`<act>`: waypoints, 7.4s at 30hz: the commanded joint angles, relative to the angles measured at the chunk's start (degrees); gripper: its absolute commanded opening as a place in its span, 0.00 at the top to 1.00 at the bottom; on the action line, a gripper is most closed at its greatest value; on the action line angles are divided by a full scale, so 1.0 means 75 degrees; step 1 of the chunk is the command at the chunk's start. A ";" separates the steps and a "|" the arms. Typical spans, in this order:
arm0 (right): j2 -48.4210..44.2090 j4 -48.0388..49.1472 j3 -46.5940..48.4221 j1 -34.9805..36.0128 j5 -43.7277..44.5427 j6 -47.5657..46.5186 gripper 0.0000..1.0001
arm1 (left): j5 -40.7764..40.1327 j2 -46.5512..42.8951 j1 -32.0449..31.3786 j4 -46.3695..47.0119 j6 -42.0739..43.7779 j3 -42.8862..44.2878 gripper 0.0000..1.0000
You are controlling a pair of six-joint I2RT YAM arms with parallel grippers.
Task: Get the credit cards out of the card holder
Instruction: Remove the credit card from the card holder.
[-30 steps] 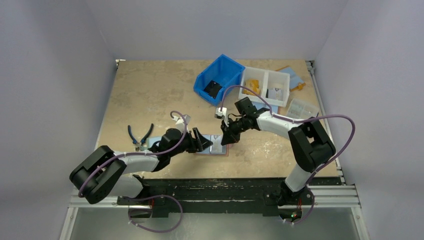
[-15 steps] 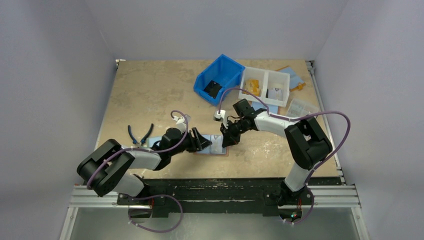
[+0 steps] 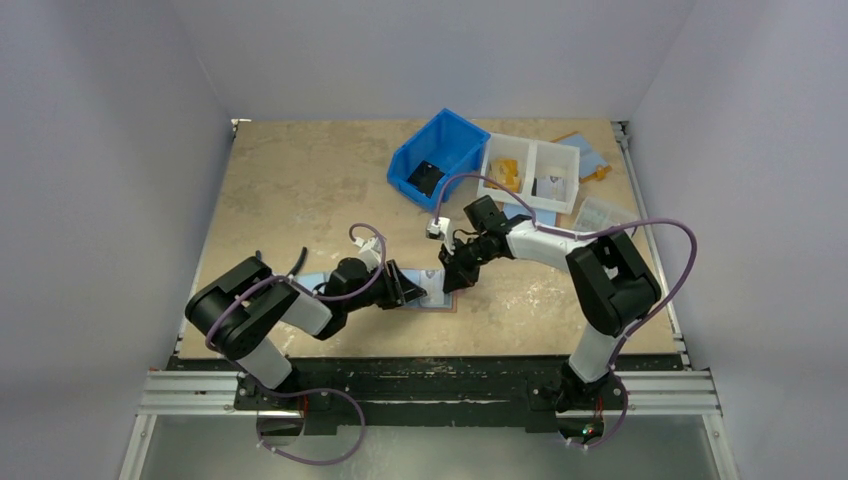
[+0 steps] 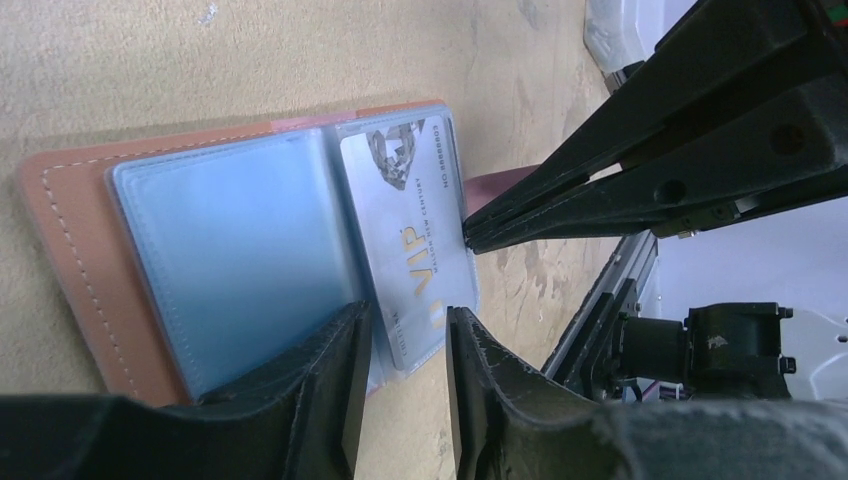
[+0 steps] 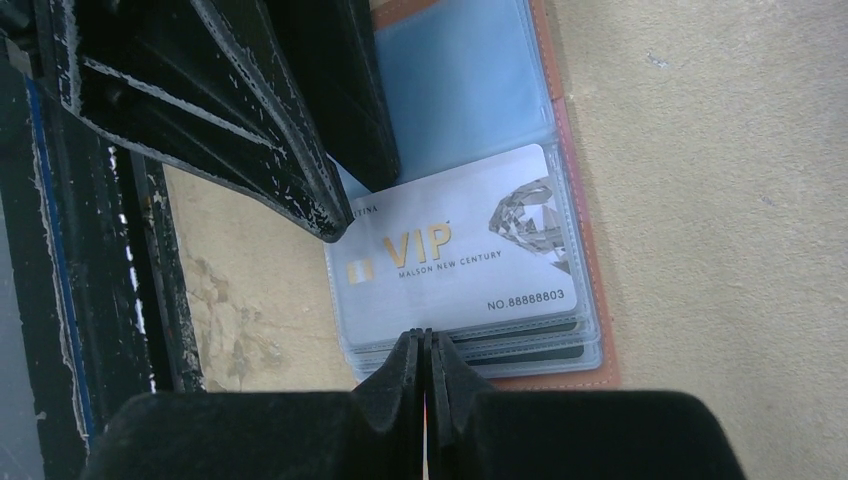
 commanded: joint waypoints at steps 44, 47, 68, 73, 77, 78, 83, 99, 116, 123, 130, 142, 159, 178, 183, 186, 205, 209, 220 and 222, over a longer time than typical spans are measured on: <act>0.1164 -0.0033 0.0674 0.0622 0.1838 0.0612 0.59 | 0.1424 0.1486 0.1287 0.2901 -0.1276 -0.0940 1.00; 0.1146 -0.0175 0.0742 0.0624 0.1633 0.0463 0.58 | 0.1465 0.1462 0.1329 0.2843 -0.1229 -0.0974 1.00; 0.0932 0.0010 0.1025 0.0095 -0.0353 0.1639 0.71 | 0.1683 0.1793 0.1296 0.3053 -0.1342 -0.0668 1.00; 0.1118 -0.0049 0.1148 0.0108 -0.0367 0.1682 0.82 | 0.1683 0.1895 0.1230 0.3109 -0.1396 -0.0599 1.00; 0.1250 -0.0141 0.1253 0.0176 -0.0241 0.1653 0.93 | 0.1672 0.2012 0.1120 0.3157 -0.1431 -0.0514 0.95; 0.1278 -0.0162 0.1265 0.0214 -0.0168 0.1636 0.95 | 0.1671 0.2054 0.1095 0.3200 -0.1453 -0.0507 0.92; 0.1288 -0.0240 0.1342 0.0417 0.0450 0.1510 0.97 | 0.1683 0.2220 0.1050 0.3411 -0.1565 -0.0498 0.78; 0.1469 -0.0503 0.1405 0.1430 0.2160 0.0809 0.96 | 0.1401 0.2460 0.1035 0.3733 -0.1929 -0.0587 1.00; 0.1777 -0.0446 0.1288 0.1170 0.3699 0.1069 0.93 | 0.2277 0.2768 0.1733 0.5295 -0.2221 -0.1398 1.00; 0.1776 -0.0504 0.1265 0.1170 0.3672 0.0939 0.92 | 0.2166 0.1750 0.1752 0.3455 -0.1722 -0.1265 1.00; 0.1696 -0.0550 0.1252 0.1155 0.3583 0.0875 0.91 | 0.1868 0.0367 0.1754 0.1003 -0.1073 -0.1068 1.00; 0.1710 -0.0576 0.1217 0.1164 0.3490 0.0815 0.89 | 0.1772 -0.0215 0.1788 0.0132 -0.0928 -0.1026 0.94; 0.1788 -0.0576 0.1158 0.1128 0.3763 0.0745 0.88 | 0.1543 -0.0842 0.1881 -0.0648 -0.0758 -0.1011 0.88; 0.1798 -0.0645 0.1181 0.1128 0.3500 0.0700 0.88 | 0.1562 -0.0711 0.1905 -0.0381 -0.1064 -0.0727 0.70; 0.1797 -0.0657 0.1192 0.1129 0.3464 0.0698 0.88 | 0.1503 -0.0217 0.1845 0.0257 -0.1521 -0.0677 0.71; 0.1787 -0.0657 0.1193 0.1129 0.3447 0.0698 0.88 | 0.1381 -0.0004 0.1741 0.0406 -0.1668 -0.0599 0.76; 0.1880 -0.0678 0.1179 0.1060 0.3857 0.0754 0.88 | 0.1693 -0.0688 0.2116 -0.0407 -0.0912 -0.0980 1.00; 0.1880 -0.0693 0.1181 0.1058 0.3857 0.0729 0.88 | 0.1849 -0.0697 0.2222 -0.0460 -0.0807 -0.1007 1.00; 0.1868 -0.0762 0.1211 0.1058 0.3599 0.0667 0.88 | 0.2521 -0.0681 0.2280 -0.0635 -0.0615 -0.0997 1.00; 0.1864 -0.0785 0.1216 0.1058 0.3517 0.0653 0.88 | 0.2711 -0.0651 0.2280 -0.0664 -0.0620 -0.0981 1.00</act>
